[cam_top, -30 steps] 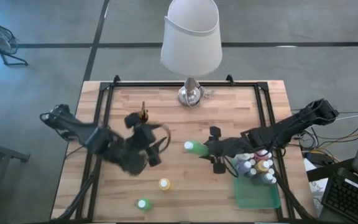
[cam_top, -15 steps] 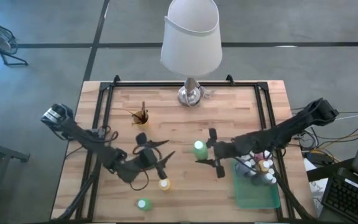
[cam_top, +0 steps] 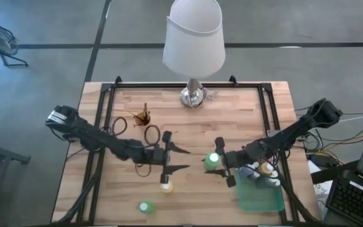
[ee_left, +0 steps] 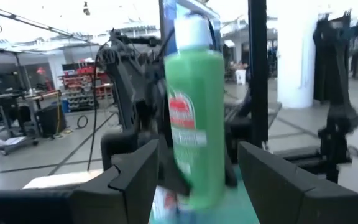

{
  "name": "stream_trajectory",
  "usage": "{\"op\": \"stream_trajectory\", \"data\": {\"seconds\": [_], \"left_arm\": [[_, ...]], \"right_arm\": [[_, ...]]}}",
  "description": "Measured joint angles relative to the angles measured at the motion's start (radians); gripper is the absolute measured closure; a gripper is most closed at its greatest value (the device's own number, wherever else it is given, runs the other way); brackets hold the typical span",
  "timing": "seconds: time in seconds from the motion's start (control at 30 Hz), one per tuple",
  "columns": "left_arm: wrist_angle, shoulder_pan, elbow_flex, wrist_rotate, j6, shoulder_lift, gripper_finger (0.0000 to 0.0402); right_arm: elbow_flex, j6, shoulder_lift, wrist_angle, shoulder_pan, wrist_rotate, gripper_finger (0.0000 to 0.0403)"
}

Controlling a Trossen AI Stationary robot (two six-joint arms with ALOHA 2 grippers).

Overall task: Pick & Place Paint Supplies
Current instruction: Put the green paint bottle into the green bin

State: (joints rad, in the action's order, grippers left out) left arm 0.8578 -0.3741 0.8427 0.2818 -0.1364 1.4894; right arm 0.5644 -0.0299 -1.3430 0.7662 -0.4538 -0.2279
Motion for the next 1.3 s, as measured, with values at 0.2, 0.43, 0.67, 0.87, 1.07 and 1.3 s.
{"op": "stream_trajectory", "data": {"seconds": [0.2,0.43,0.67,0.87,1.07,1.3], "left_arm": [[-0.084,0.039,0.121,-0.006,0.092,0.057,0.0176],[-0.334,0.046,0.263,0.067,0.107,0.128,0.0124],[-0.342,0.045,0.315,0.077,0.112,0.155,0.011],[-0.345,0.046,0.315,0.083,0.148,0.156,0.0112],[-0.344,0.047,0.315,0.086,0.162,0.156,0.0112],[-0.349,0.046,0.316,0.076,0.161,0.156,0.008]], "right_arm": [[0.0,-0.004,0.0,-0.001,0.0,-0.01,0.0208],[0.0,-0.004,0.001,-0.007,0.0,-0.011,0.0204],[-0.002,-0.01,0.016,-0.011,-0.002,-0.023,0.0206],[-0.002,-0.019,0.02,-0.021,0.0,-0.038,0.0204],[-0.002,-0.03,0.045,-0.046,0.0,-0.089,0.0212],[-0.002,-0.023,0.047,-0.057,0.004,-0.1,0.0205]]}}
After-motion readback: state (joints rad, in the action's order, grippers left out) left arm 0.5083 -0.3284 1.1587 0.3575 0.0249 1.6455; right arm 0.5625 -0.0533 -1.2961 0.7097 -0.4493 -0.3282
